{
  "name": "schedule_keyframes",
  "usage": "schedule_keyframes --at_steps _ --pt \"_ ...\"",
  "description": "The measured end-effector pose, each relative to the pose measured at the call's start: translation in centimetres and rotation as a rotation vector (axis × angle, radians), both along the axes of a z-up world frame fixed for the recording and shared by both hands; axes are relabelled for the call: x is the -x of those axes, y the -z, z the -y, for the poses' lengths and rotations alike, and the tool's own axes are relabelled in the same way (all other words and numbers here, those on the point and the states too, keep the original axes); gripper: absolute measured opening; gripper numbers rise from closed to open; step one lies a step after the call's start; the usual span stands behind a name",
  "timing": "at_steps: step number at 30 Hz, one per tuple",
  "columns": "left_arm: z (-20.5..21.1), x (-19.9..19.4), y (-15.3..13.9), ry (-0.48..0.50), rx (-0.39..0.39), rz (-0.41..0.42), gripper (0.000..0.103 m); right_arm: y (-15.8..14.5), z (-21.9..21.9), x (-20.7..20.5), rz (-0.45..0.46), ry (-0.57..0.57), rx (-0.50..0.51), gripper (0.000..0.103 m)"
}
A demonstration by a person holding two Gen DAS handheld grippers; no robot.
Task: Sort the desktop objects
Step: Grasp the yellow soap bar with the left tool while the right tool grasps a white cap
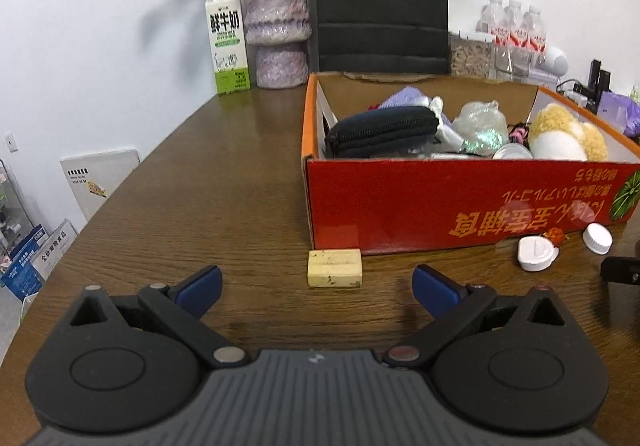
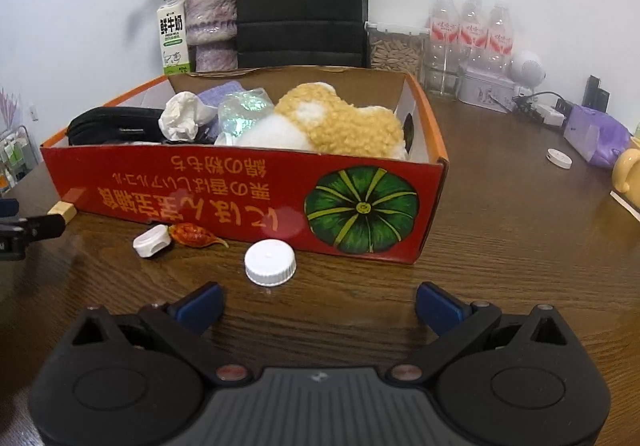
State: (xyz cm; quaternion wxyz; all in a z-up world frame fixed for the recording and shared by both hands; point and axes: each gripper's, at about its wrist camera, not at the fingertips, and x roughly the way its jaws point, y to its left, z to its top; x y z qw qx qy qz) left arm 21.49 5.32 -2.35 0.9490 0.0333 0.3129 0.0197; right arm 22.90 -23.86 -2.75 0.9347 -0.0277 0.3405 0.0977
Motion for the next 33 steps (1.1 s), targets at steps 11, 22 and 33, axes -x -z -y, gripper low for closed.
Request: schedule_keyframes --at_steps 11,22,33 --pt "-0.6 -1.9 0.7 0.005 0.066 -0.057 0.103 0.0 -0.3 -0.2 -0.001 0.001 -0.001 0.103" --pt "-0.4 -2.6 0.7 0.001 0.064 -0.057 0.103 -0.1 -1.5 -1.5 -0.001 0.050 -0.002 0.103" --pt "-0.2 -1.9 0.2 0.016 0.076 -0.008 0.050 -0.4 -1.2 -0.8 0.042 0.014 -0.045 0.055"
